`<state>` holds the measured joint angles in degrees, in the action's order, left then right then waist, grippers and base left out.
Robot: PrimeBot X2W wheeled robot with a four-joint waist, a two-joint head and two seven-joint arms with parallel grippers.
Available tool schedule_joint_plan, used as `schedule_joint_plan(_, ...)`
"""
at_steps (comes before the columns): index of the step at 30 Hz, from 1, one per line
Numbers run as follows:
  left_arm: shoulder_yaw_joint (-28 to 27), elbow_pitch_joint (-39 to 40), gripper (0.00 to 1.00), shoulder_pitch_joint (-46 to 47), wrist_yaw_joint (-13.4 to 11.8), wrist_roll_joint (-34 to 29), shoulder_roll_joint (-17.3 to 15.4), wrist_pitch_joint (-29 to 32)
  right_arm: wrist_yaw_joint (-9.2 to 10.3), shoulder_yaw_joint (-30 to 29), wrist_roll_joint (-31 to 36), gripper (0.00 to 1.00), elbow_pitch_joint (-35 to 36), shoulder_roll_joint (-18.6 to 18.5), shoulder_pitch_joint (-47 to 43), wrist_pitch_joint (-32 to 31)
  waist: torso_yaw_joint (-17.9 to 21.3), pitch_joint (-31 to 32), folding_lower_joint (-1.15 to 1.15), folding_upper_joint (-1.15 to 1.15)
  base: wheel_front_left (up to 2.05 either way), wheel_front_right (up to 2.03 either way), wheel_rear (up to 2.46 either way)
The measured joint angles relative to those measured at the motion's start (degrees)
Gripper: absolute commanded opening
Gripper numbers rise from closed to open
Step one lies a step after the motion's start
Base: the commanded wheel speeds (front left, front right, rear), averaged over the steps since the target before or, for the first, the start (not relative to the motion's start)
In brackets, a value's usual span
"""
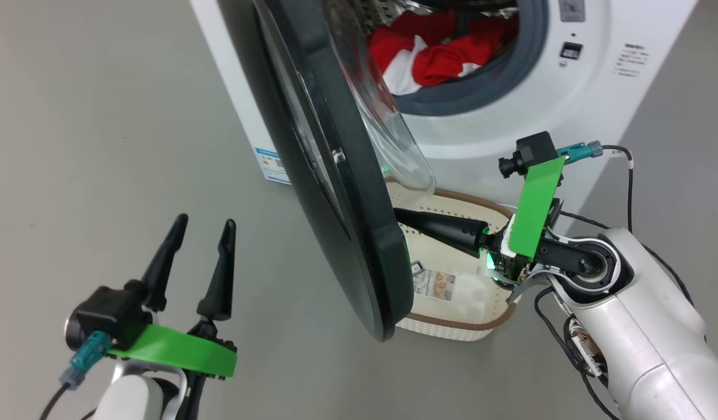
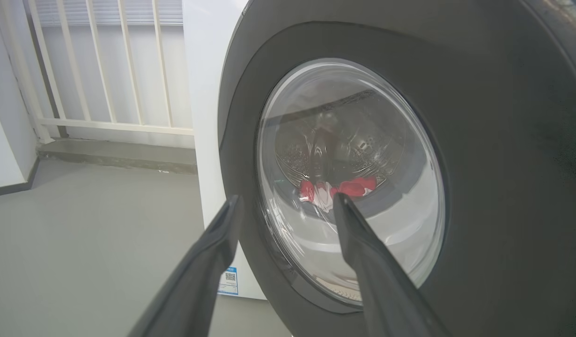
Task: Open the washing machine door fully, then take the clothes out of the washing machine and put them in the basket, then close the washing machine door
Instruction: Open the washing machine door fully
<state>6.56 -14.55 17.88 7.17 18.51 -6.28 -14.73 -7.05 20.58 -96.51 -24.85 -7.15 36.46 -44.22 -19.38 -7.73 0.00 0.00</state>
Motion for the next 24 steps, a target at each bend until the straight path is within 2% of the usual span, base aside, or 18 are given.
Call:
schedule_joint_plan(19,1.9,-3.0,1.00,-0.6,0.0,0.0,1.5,0.0,0.01,-0.6,0.9,0.00,-4.4,1.8,-1.0,-1.3,-9.9,3.8,0.00,0.00,0.00,0.00,0.00)
schedule_joint_plan(24,1.1,-2.9,1.00,-2.1,0.0,0.0,1.5,0.0,0.00,0.7,0.9,0.00,-4.7,2.4,-0.9,-1.3,-11.3,4.0,0.00,0.00,0.00,0.00,0.00)
